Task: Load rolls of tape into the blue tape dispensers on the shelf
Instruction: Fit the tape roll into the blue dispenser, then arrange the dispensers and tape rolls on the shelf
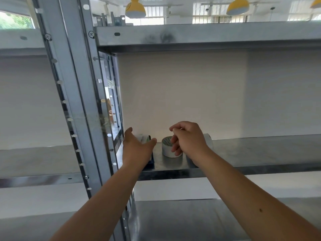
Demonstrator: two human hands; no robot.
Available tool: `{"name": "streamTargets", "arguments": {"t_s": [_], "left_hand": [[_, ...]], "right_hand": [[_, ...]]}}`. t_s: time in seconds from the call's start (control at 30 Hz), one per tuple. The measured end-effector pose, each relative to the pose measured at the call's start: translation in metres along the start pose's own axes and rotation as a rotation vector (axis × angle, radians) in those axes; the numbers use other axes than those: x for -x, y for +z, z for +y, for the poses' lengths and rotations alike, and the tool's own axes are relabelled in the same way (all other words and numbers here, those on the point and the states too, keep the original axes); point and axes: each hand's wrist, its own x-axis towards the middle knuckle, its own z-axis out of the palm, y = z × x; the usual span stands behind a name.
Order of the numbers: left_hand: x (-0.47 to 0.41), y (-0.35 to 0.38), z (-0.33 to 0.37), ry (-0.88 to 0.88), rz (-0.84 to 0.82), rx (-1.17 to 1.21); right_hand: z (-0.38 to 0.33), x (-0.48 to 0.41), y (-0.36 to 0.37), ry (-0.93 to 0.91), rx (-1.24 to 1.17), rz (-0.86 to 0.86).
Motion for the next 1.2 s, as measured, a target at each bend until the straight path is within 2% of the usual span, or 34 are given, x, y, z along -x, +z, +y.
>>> {"name": "streamTargets", "arguments": {"t_s": [0.2, 0.67, 0.83, 1.0, 1.1, 1.2], "left_hand": [[-0.002, -0.003, 0.0, -0.013, -0.014, 0.032], [0.004, -0.006, 0.0, 0.123, 0.035, -0.043], [0.015, 0.003, 0.012, 0.42, 0.147, -0.282], [0.033, 0.025, 0.035, 0.778, 0.077, -0.332], [0.039, 0.046, 0.043, 0.715, -0.07, -0.247], [0.041, 0.068, 0.047, 0.497, -0.199, -0.169]], "right_hand": [[0.006, 0.003, 0.007, 0.017, -0.05, -0.062], [0.007, -0.004, -0.016, -0.046, -0.125, 0.018], [0.006, -0.009, -0.027, -0.09, -0.087, 0.118], [0.009, -0.017, -0.049, -0.147, 0.024, 0.238], [0.014, -0.02, -0.067, -0.158, 0.118, 0.279], [0.025, -0.022, -0.083, -0.082, 0.223, 0.294]]}}
